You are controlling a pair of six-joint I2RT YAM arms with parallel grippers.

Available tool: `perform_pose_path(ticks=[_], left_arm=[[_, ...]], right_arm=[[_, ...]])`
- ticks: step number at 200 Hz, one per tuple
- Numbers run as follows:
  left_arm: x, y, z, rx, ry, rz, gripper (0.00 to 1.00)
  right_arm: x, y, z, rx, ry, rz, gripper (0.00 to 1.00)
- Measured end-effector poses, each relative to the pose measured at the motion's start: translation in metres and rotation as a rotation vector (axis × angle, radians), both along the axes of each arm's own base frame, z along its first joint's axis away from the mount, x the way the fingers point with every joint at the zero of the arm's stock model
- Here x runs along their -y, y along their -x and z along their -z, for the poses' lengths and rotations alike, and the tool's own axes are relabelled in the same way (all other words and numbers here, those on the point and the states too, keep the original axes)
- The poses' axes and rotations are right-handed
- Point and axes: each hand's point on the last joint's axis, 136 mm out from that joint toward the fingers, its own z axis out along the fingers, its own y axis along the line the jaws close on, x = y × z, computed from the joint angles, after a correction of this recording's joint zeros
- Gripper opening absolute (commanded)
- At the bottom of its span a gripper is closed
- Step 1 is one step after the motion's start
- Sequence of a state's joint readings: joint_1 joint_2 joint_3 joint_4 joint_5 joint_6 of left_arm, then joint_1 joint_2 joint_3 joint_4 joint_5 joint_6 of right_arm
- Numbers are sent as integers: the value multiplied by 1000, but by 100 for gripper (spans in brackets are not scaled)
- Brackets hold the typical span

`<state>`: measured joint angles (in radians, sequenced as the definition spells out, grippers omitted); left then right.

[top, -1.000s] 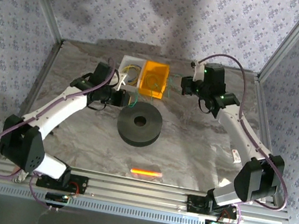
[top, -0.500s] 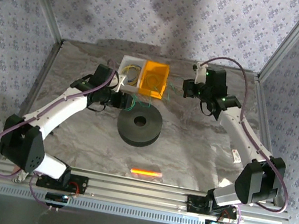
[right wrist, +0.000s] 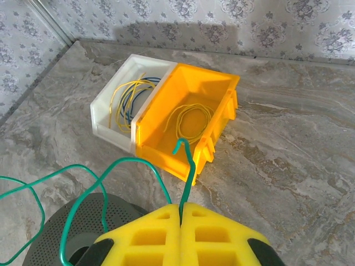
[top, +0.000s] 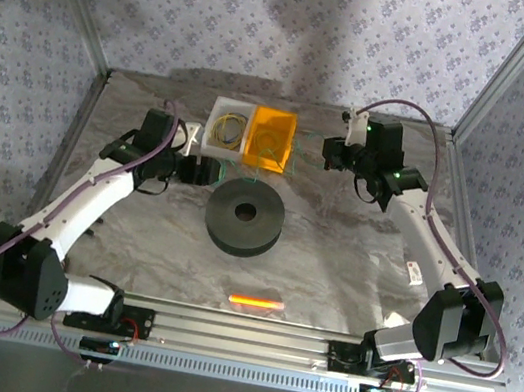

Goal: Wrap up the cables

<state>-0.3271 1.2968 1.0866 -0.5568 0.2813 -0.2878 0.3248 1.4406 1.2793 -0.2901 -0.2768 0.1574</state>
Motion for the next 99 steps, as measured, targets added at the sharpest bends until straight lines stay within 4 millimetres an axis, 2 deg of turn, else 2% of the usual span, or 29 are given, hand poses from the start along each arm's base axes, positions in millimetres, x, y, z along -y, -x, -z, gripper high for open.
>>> perform_pose_path(ticks=[15,33,48,78,99], left_arm=[[0,1,-1,3,7,4,84],[1,3,-2,6,20,16,75],[5,5,-6,13,40,41,74],[18,15,-9,11,79,132,79],[16,20,-7,-12,49,155,84]], right_arm=[[0,0,0,-2,-5,0,0],[-2,1,-1,-5,-13,-4,0],[-3,2,-1,-7,-19,-13,0],[-5,3,-1,-9,-26,-24,0],[-5,3,-2,-11,-32,-21,0]])
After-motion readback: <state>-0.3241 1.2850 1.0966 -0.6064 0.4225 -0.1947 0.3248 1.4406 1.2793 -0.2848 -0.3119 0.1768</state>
